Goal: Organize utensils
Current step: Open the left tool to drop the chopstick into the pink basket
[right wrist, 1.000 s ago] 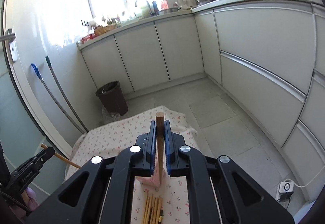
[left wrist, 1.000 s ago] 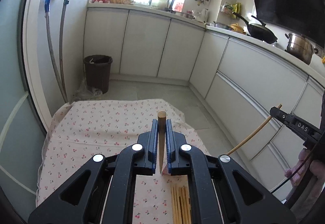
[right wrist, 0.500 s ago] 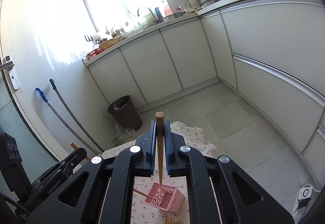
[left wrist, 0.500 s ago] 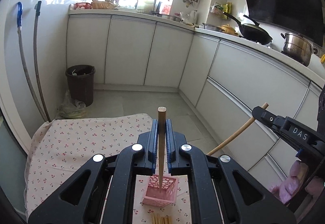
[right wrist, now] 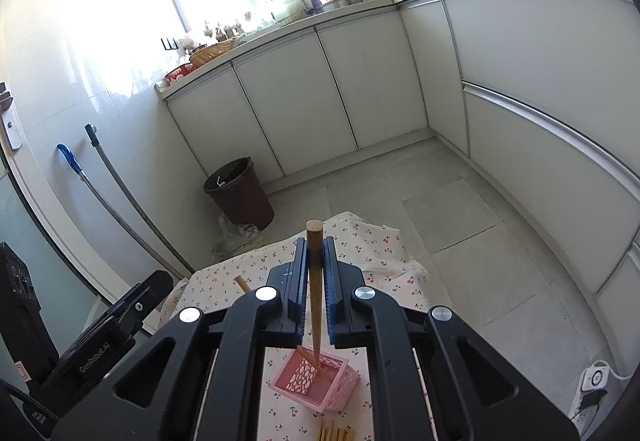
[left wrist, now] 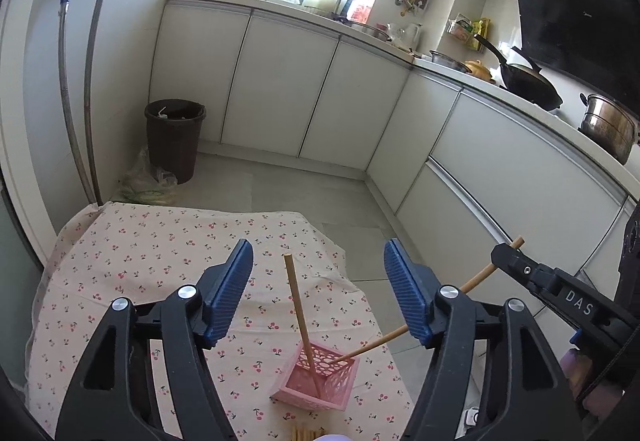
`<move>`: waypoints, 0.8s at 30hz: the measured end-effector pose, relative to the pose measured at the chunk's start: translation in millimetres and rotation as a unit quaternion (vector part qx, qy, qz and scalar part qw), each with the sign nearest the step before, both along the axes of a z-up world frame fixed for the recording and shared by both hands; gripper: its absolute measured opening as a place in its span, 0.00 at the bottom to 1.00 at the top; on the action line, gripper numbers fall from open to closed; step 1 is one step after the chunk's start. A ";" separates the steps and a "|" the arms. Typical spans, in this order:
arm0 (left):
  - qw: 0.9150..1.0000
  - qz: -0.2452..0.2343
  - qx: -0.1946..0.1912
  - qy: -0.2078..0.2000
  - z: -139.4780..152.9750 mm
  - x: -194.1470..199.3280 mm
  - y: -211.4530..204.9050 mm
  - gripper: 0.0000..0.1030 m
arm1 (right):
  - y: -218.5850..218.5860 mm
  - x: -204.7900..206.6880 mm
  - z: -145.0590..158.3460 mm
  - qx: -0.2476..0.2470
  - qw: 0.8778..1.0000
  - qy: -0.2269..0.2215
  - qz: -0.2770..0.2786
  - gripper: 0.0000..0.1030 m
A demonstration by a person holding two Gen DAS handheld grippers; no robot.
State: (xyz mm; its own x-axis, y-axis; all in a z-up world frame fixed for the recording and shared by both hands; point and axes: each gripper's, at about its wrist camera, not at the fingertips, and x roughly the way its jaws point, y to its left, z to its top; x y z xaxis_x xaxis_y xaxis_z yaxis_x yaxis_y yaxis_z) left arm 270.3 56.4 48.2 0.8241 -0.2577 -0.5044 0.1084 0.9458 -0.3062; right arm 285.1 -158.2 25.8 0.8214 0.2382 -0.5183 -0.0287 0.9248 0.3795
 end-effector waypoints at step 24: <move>0.989 -0.001 0.105 0.101 -54.8 -16.0 -8.5 0.86 | 16.4 -19.7 -61.3 -0.056 0.995 0.077 0.011 0.55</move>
State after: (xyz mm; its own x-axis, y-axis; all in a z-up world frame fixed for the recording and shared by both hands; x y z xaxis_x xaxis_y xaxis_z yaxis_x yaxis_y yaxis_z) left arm 254.3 47.9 -6.6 0.7006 -0.1322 -0.7012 0.0673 0.9905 -0.1195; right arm 265.5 -141.7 -35.5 0.7256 0.1892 -0.6615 0.0010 0.9611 0.2761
